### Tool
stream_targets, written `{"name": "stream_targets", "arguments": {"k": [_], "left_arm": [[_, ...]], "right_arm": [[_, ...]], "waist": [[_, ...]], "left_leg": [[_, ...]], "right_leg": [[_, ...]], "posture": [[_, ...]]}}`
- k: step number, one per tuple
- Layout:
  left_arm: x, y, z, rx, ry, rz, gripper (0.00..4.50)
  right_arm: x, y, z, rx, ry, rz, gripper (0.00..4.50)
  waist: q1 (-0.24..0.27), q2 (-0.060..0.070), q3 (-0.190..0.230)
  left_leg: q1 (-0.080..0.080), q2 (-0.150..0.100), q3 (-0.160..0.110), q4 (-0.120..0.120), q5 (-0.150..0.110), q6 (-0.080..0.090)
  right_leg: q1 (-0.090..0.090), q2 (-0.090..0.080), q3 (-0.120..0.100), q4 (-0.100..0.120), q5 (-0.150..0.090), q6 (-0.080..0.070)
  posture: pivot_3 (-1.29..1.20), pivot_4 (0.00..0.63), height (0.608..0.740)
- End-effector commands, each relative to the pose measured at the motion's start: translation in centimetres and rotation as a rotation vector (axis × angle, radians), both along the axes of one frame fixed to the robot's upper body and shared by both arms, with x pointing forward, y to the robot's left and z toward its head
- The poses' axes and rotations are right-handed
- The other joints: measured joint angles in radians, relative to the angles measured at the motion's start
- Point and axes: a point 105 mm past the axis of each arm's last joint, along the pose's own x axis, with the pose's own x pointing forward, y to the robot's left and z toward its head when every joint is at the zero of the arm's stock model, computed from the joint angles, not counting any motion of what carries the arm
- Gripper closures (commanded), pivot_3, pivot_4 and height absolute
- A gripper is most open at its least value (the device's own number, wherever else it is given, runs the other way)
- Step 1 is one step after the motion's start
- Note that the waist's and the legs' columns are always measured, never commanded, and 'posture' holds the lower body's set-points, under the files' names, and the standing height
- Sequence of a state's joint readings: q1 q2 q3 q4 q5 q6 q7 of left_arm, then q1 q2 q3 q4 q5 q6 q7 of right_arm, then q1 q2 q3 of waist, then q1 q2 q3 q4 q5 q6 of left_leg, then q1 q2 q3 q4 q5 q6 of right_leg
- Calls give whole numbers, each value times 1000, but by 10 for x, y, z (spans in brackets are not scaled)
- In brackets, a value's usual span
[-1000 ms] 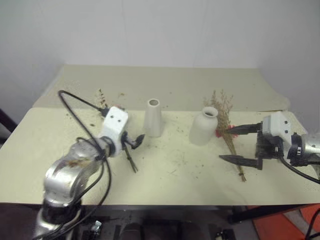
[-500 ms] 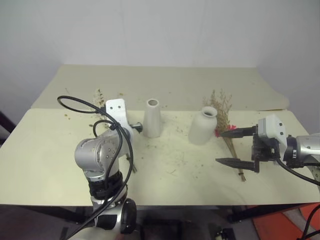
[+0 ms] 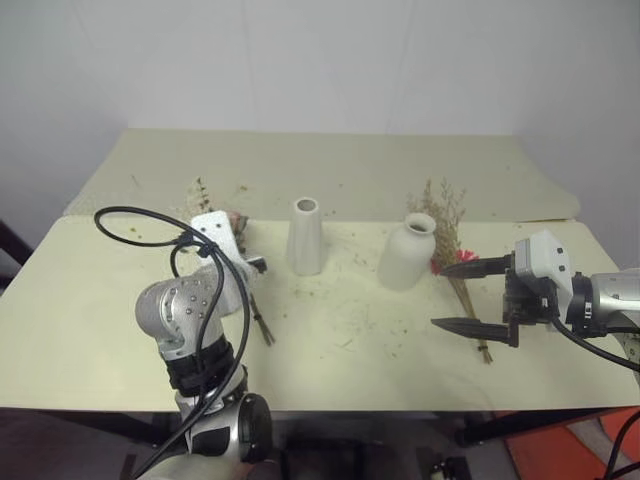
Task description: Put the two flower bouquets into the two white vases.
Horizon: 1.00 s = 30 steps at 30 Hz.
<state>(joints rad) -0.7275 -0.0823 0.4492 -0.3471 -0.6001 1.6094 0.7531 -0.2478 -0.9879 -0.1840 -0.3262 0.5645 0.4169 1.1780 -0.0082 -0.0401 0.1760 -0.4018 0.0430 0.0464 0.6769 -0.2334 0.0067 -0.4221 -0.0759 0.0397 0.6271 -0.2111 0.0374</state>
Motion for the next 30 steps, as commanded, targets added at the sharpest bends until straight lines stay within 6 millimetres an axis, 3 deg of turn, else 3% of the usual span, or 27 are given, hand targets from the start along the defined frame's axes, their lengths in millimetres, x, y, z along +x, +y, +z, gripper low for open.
{"name": "stream_targets", "arguments": {"k": [1,7,8,11,21,26,30], "left_arm": [[0,-7,-5,-27,30,-63,33],[-1,1,-17,-14,118,-56,33],[-1,4,-18,-1,127,-47,208],[0,10,-15,51,127,-39,940],[12,32,-5,89,139,-19,4365],[16,40,5,132,110,-12,4409],[29,69,50,221,-144,150,4409]], "right_arm": [[-2,2,7,0,-30,7,0],[-3,0,6,-1,-27,-4,0],[-3,0,6,-1,-26,-6,0],[-4,-1,4,-2,-23,-10,0],[-4,0,3,6,-14,-16,0],[-3,-1,1,6,-11,-24,0],[-4,-1,2,8,-14,-27,0]], "waist": [[0,0,0],[-1,0,0],[-1,0,0],[2,0,0],[8,0,0],[11,0,0],[8,0,0]], "left_leg": [[0,0,0,0,0,0],[1,0,0,0,0,0],[1,0,0,0,0,0],[1,0,0,0,0,0],[1,-1,0,0,1,-1],[0,-1,0,0,1,-1],[0,-1,0,0,1,-2]], "right_leg": [[0,0,0,0,0,0],[0,0,0,1,0,0],[0,0,0,1,0,0],[0,0,0,0,0,0],[0,0,0,0,0,0],[0,0,0,0,0,0],[0,0,-1,0,0,0]], "posture": [[0,150,740],[0,150,740],[0,150,740],[0,150,740],[0,150,740],[0,150,740],[0,150,740]]}}
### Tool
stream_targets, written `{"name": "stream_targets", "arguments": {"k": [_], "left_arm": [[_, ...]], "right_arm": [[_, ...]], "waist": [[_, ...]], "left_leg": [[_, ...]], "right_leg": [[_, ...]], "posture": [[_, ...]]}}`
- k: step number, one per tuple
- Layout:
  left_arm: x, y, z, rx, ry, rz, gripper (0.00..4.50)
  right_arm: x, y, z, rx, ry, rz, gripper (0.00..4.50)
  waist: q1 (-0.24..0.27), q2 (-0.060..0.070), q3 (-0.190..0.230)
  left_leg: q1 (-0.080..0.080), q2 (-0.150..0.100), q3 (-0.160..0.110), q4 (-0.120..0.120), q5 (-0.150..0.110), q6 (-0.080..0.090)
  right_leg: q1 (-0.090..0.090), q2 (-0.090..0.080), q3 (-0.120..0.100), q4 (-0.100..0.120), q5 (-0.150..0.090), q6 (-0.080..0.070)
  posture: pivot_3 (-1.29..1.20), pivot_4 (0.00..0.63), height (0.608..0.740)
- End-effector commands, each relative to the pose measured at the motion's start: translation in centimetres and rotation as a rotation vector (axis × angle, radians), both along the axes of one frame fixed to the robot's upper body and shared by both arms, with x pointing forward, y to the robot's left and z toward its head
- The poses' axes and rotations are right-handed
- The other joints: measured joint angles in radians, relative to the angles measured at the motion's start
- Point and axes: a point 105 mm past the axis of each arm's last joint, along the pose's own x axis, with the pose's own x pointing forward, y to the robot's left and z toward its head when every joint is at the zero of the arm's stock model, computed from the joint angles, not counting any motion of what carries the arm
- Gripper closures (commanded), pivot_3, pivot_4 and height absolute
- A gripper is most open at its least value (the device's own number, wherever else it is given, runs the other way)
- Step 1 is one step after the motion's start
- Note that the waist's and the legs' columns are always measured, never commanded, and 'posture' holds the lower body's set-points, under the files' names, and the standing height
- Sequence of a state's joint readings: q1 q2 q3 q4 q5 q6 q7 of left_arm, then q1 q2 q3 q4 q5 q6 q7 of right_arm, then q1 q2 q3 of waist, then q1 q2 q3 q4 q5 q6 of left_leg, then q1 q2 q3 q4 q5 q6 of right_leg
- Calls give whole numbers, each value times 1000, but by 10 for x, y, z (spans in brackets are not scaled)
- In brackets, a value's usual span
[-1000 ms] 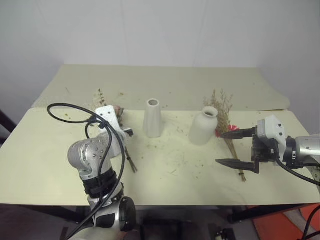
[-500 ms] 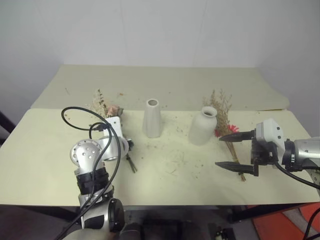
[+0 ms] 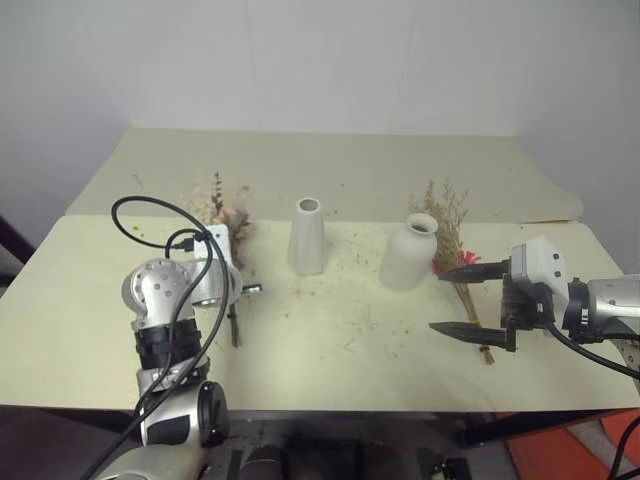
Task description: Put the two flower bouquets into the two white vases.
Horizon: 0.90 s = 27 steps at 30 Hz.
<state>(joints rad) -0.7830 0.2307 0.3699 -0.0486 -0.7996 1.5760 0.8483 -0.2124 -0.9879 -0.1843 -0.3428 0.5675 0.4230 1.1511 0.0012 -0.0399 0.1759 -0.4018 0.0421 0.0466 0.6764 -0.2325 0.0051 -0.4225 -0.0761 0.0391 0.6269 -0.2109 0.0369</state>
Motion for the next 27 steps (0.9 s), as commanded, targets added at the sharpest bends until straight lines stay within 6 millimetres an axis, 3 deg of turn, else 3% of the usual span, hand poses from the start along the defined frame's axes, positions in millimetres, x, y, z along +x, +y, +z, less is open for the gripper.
{"name": "stream_targets", "arguments": {"k": [1,6,10,11,18,20,27], "left_arm": [[17,27,70,48,-373,133,4409],[34,46,144,-120,-803,85,4409],[34,43,207,-299,-1219,-159,4409],[33,42,214,-355,-1282,-199,4409],[39,19,235,-654,-1583,-494,4409],[45,8,233,-779,-1603,-561,4409],[70,-33,215,-954,-1552,-628,4409]], "right_arm": [[-2,0,9,3,-36,-7,0],[-2,2,13,14,-43,-9,0],[-2,5,14,37,-57,-37,0],[-2,6,13,41,-59,-46,0],[-8,9,10,82,-64,-98,0],[-10,11,8,84,-68,-114,0],[-19,13,6,106,-87,-163,0]], "waist": [[-3,0,0],[2,0,0],[7,0,0],[9,0,0],[12,0,0],[12,0,0],[10,-1,0]], "left_leg": [[0,0,0,0,0,0],[-1,0,1,0,0,-1],[-1,0,1,0,0,-1],[-2,0,1,0,0,-1],[-4,0,1,1,0,0],[-4,0,1,2,0,0],[-5,0,0,2,0,1]], "right_leg": [[0,0,0,0,0,0],[0,0,-1,-1,0,0],[0,-1,-1,-2,0,0],[0,-1,-1,-2,0,0],[0,-1,-3,-3,0,0],[0,-1,-3,-3,1,1],[0,-1,-3,-4,1,2]], "posture": [[0,150,740],[0,150,740],[0,150,740],[0,150,740],[0,150,740],[0,150,740],[0,150,740]]}}
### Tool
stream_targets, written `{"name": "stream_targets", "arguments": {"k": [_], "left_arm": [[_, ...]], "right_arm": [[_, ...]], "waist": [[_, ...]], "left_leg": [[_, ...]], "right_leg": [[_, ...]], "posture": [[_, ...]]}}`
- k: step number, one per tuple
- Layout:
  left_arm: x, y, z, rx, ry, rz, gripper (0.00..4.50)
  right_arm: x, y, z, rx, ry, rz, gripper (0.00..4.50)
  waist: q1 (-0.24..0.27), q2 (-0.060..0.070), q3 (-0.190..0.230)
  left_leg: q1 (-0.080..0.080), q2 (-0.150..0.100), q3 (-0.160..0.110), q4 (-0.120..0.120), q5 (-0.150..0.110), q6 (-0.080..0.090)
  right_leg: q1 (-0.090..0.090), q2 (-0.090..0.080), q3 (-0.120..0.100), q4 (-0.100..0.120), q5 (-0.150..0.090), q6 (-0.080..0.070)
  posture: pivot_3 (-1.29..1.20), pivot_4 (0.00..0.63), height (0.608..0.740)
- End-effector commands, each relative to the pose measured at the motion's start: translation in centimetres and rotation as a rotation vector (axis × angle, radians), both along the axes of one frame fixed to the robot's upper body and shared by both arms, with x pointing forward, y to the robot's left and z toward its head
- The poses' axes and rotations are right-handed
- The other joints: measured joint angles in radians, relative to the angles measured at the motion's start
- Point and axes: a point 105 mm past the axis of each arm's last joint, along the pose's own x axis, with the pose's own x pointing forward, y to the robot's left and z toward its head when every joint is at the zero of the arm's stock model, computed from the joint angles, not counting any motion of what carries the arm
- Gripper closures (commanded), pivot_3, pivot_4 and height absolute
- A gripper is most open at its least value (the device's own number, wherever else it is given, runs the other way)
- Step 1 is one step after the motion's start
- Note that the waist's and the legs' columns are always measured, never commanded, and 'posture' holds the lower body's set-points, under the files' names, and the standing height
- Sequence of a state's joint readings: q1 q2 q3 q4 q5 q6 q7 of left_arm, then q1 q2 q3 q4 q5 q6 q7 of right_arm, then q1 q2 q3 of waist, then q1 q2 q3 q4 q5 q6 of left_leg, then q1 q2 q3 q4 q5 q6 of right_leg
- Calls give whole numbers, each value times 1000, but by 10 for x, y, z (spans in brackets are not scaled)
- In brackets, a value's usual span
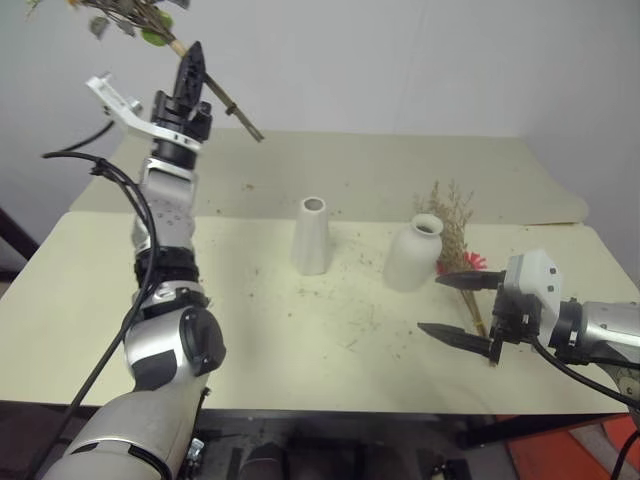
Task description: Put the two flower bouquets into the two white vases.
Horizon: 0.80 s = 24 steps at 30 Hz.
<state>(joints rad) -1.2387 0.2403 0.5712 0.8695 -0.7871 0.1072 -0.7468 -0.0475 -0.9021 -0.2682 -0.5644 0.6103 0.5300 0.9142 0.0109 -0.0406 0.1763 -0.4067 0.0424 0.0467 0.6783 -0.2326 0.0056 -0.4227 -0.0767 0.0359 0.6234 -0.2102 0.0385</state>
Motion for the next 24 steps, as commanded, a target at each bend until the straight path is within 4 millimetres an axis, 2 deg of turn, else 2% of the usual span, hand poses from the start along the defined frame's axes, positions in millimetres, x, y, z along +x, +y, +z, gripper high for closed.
{"name": "stream_targets", "arguments": {"k": [1,4,9,17,24], "left_arm": [[-2,-15,14,3,-70,-53,4409],[4,-38,8,86,-48,-75,4409],[7,-53,0,179,-36,-89,4409],[3,-58,-2,260,-73,-120,4409],[0,-66,-17,351,-80,-149,4409]], "right_arm": [[-5,1,13,9,-66,-21,0],[-8,2,13,11,-74,-42,0],[-8,3,14,19,-93,-67,0],[-4,2,15,23,-106,-105,0],[-1,2,14,17,-102,-101,0]], "waist": [[-2,0,0],[-8,0,0],[-12,0,0],[-16,0,0],[-15,0,0]], "left_leg": [[0,0,0,0,0,0],[0,0,0,0,0,0],[0,0,0,0,0,0],[0,0,0,0,0,0],[0,0,0,0,0,0]], "right_leg": [[0,0,0,0,0,0],[0,0,0,0,0,0],[0,0,0,0,0,1],[-1,0,0,1,0,1],[-1,0,0,1,0,1]], "posture": [[0,150,740],[0,150,740],[0,150,740],[0,150,740],[0,150,740]]}}
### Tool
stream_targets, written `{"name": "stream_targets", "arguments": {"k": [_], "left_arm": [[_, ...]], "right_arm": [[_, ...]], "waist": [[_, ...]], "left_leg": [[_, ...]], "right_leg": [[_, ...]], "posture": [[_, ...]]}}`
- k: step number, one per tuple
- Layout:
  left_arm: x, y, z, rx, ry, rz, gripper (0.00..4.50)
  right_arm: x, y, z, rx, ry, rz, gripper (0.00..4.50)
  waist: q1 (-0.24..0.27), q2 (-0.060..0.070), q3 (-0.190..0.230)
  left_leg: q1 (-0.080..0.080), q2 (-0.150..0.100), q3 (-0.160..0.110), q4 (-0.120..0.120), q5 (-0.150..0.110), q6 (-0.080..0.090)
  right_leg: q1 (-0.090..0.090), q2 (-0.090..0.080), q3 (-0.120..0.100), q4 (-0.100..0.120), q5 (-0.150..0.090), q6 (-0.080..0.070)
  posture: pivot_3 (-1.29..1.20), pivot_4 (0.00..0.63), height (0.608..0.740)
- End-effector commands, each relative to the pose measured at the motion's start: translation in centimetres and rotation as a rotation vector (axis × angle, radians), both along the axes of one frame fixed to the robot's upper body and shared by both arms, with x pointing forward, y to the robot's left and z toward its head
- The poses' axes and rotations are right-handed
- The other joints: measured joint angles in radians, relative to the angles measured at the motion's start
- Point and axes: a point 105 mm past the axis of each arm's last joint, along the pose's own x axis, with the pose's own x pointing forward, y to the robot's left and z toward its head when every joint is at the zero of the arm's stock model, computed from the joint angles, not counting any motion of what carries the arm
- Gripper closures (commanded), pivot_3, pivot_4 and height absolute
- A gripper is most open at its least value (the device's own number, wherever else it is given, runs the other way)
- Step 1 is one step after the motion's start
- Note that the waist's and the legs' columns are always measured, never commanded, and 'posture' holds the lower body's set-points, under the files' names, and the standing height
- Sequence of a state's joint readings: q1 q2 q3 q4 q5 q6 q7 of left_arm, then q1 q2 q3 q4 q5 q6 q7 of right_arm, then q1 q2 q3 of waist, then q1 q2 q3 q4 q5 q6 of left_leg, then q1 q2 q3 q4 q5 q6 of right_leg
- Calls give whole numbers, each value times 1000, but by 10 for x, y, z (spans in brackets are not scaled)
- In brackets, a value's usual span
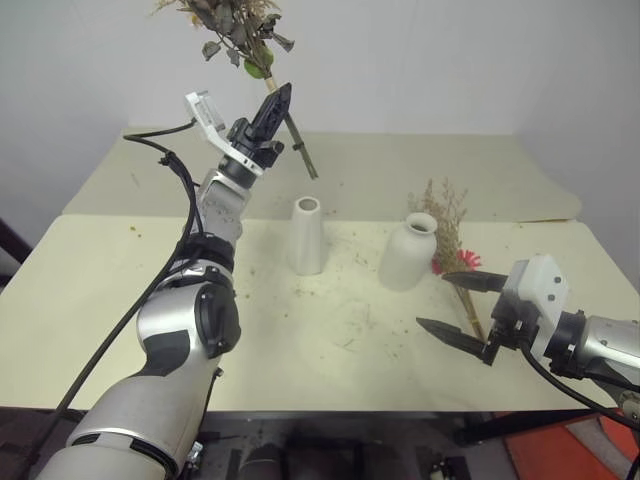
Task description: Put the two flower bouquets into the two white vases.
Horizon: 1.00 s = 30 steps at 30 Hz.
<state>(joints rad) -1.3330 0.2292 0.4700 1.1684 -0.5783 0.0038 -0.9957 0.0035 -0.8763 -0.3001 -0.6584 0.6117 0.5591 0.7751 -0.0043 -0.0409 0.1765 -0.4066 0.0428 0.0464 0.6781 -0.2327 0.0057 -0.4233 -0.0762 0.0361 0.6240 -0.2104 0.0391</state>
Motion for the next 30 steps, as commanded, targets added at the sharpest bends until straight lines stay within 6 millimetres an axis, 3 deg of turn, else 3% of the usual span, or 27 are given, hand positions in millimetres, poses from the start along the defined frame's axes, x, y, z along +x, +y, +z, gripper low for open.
{"name": "stream_targets", "arguments": {"k": [1,20,30], "left_arm": [[-6,-4,10,40,-64,-11,4409],[-9,-2,-10,114,-50,-7,4409],[-13,5,-3,73,-66,-22,4409]], "right_arm": [[1,0,9,-3,-42,1,0],[5,2,5,-13,-26,15,0],[6,2,4,-17,-18,21,0]], "waist": [[0,0,0],[-1,0,0],[-3,0,0]], "left_leg": [[0,0,0,0,0,0],[0,0,0,0,0,0],[0,0,0,0,0,0]], "right_leg": [[0,0,0,0,0,0],[0,0,0,1,0,0],[0,0,0,1,0,0]], "posture": [[0,150,740],[0,150,740],[0,150,740]]}}
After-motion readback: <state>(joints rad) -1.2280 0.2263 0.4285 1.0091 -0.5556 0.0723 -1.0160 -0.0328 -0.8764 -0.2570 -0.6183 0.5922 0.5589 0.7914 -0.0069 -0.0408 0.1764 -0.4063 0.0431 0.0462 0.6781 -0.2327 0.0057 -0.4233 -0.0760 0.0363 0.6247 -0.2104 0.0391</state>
